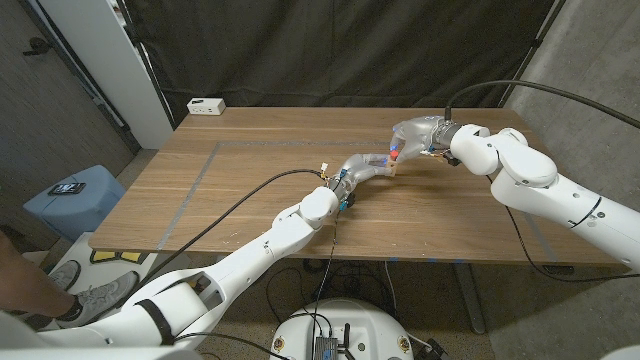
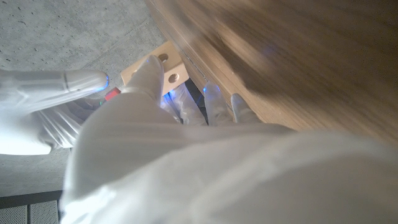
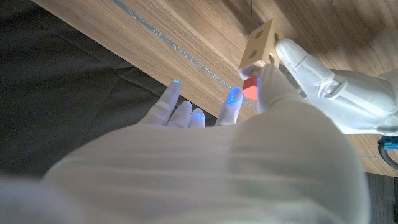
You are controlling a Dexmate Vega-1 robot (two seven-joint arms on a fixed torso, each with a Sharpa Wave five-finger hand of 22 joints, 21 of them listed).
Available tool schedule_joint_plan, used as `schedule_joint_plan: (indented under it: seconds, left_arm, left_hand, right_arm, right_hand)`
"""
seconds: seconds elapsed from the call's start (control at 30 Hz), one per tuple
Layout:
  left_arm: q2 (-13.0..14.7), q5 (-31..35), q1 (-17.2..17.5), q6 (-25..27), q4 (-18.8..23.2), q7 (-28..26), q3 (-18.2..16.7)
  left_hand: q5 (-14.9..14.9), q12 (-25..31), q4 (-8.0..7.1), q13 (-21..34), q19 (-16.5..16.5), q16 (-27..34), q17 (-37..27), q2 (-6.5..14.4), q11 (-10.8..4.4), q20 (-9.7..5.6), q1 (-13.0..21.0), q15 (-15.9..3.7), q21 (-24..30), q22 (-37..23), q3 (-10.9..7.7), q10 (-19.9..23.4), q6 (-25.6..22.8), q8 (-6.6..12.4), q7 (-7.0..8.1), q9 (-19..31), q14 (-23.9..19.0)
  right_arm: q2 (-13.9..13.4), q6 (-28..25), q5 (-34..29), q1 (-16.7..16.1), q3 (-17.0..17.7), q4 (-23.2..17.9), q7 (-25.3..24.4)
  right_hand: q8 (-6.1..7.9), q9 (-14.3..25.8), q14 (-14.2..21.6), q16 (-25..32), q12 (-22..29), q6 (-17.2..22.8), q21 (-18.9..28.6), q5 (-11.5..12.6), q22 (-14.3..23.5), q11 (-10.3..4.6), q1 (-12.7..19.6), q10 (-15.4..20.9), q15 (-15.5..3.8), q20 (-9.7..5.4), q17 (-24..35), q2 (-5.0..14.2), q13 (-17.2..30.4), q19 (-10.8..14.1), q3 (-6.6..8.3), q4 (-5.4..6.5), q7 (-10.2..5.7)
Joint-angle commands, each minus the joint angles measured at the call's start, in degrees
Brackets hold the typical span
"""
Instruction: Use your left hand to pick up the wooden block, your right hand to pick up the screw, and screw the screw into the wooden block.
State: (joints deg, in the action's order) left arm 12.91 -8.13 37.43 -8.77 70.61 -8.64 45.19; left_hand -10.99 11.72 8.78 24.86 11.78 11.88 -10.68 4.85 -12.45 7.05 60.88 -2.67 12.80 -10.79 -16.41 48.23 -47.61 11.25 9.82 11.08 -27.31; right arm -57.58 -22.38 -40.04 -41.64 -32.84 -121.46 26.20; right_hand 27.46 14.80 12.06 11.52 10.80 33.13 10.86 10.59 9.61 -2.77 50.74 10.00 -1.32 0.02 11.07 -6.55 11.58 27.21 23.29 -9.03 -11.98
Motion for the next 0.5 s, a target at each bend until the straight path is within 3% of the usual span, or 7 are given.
schedule_joint_plan:
  seconds: [0.03,0.5]
  left_arm:
    - [-0.2,-0.1,-0.2,-0.1,-0.5,-0.1,0.0]
    - [-0.2,-0.2,-0.3,0.0,-0.5,0.2,0.1]
  left_hand:
    - [-0.3,0.4,0.0,0.2,0.3,0.1,-0.1,0.5,0.01,0.32,0.1,-3.55,0.0,-0.3,-0.52,0.3,0.0,0.45,-0.28,0.1,-0.3]
    - [-0.3,0.4,-0.02,0.2,0.4,0.1,-0.1,0.5,0.0,0.35,0.1,-3.5,0.1,-0.3,-0.53,0.3,0.0,0.47,-0.29,0.1,-0.3]
  right_arm:
    - [-0.4,1.4,-0.3,0.3,-0.1,0.1,-0.4]
    - [-0.3,3.0,-2.2,1.5,-0.9,0.3,1.3]
  right_hand:
    - [-0.06,0.1,0.0,0.0,-0.1,-0.2,-0.1,0.0,0.1,-0.84,0.2,-0.2,0.34,0.09,0.3,-0.24,0.1,-0.1,0.38,-0.07,-0.43]
    - [0.61,0.1,-0.1,-0.1,0.1,1.4,-0.2,0.2,0.1,-1.72,1.6,-0.2,0.34,0.25,0.2,0.21,0.1,-0.5,1.19,-0.5,-0.59]
